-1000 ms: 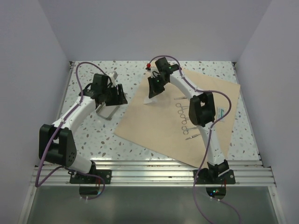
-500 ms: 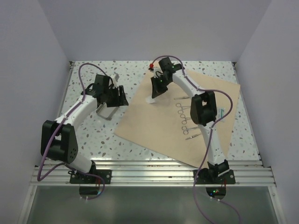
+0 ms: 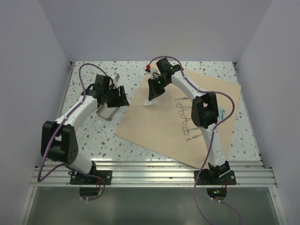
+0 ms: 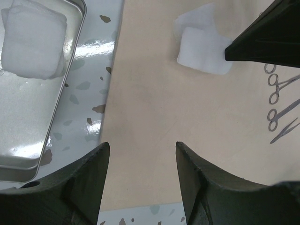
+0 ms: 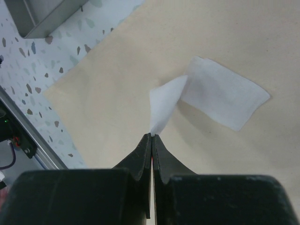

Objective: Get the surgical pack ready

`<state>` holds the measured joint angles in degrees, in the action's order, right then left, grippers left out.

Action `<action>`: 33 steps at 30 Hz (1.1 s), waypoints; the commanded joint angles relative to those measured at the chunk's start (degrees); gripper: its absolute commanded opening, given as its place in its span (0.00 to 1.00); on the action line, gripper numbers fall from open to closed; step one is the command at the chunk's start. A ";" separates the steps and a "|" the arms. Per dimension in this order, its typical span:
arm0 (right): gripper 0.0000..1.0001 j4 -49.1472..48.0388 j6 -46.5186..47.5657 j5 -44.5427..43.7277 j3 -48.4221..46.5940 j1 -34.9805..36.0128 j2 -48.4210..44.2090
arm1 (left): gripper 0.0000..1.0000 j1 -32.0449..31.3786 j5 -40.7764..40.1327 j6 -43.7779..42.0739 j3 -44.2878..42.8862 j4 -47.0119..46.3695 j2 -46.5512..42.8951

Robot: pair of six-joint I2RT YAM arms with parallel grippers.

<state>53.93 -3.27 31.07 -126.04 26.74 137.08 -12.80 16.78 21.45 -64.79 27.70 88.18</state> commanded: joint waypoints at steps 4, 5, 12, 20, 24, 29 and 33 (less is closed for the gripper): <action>0.00 0.47 0.72 1.19 -3.07 1.73 -3.05 | 0.63 0.14 1.50 -1.15 -0.42 -2.74 0.15; 0.00 0.91 0.81 1.01 -4.12 1.65 -2.52 | 0.63 0.14 1.51 -1.15 -0.42 -2.74 0.15; 0.00 2.23 1.86 -1.27 -7.99 1.65 1.61 | 0.62 0.23 1.59 -1.77 -0.51 -2.48 0.06; 0.00 3.46 3.00 -2.24 -6.95 1.56 2.58 | 0.63 0.14 1.77 -2.20 -0.51 -2.48 0.23; 0.00 3.72 4.57 -3.21 -6.33 1.03 2.93 | 0.63 0.14 2.03 -2.03 -0.24 -2.92 0.32; 0.00 4.34 4.85 -4.87 -7.38 0.86 4.16 | 0.63 0.14 2.30 -2.12 0.20 -3.18 0.15; 0.00 4.78 5.02 -6.46 -7.21 0.42 4.78 | 0.63 0.14 2.12 -2.20 0.37 -3.09 -0.03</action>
<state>56.86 0.32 26.72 -132.07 27.68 140.90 -12.78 17.87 20.38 -64.77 27.40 88.18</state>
